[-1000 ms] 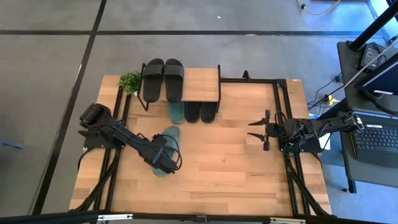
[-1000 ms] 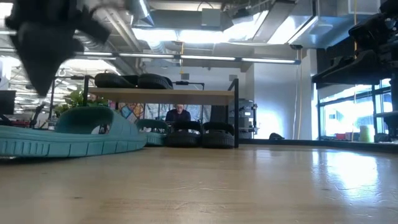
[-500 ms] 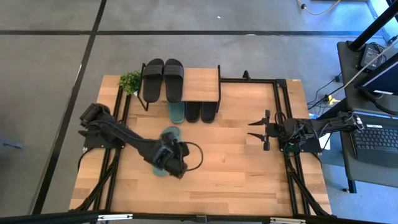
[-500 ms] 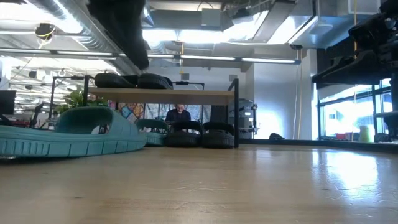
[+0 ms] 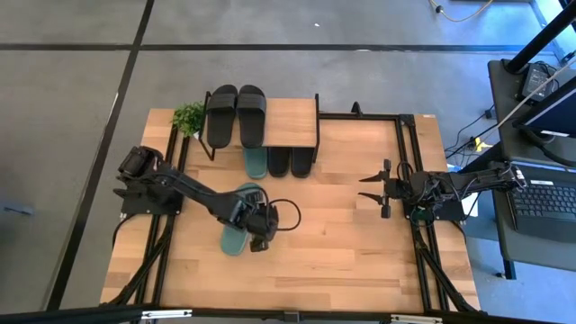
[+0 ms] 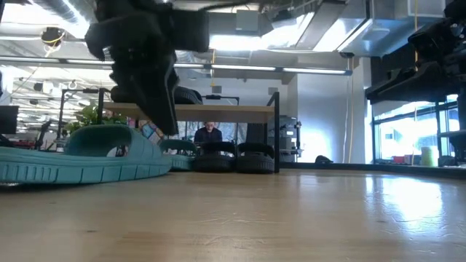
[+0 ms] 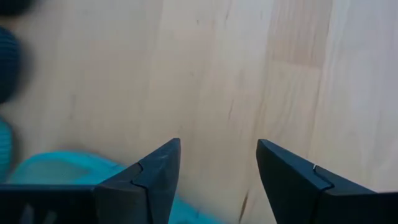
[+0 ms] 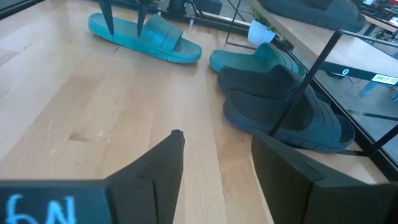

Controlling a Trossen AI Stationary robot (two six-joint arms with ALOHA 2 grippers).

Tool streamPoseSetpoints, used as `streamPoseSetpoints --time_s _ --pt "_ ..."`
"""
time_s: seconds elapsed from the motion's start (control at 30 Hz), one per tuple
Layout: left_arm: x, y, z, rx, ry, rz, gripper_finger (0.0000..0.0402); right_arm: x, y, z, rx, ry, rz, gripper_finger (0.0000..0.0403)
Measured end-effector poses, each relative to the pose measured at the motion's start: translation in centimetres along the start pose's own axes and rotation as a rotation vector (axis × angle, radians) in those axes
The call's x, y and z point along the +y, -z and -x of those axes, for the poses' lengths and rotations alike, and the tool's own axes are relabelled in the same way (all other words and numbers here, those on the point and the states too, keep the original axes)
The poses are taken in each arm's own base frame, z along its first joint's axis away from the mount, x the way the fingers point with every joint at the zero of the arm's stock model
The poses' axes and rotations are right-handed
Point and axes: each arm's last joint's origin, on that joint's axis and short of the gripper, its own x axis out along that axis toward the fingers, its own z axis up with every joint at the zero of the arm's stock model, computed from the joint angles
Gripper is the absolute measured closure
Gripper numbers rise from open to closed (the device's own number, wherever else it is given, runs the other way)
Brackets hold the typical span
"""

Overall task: Pick and place slides into the shelf
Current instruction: Put the blue slipper under the shelf

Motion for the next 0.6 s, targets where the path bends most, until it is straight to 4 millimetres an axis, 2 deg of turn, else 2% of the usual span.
streamPoseSetpoints --time_s 0.13,0.6 --pt "0.4 0.7 -1.0 0.012 0.015 0.004 0.0198 0.0 0.0 0.0 0.0 0.0 -0.001 0.0215" --pt "1.8 2.9 -2.7 0.097 -0.037 0.058 0.0198 0.0 -0.1 0.0 -0.007 0.001 -0.029 0.0214"
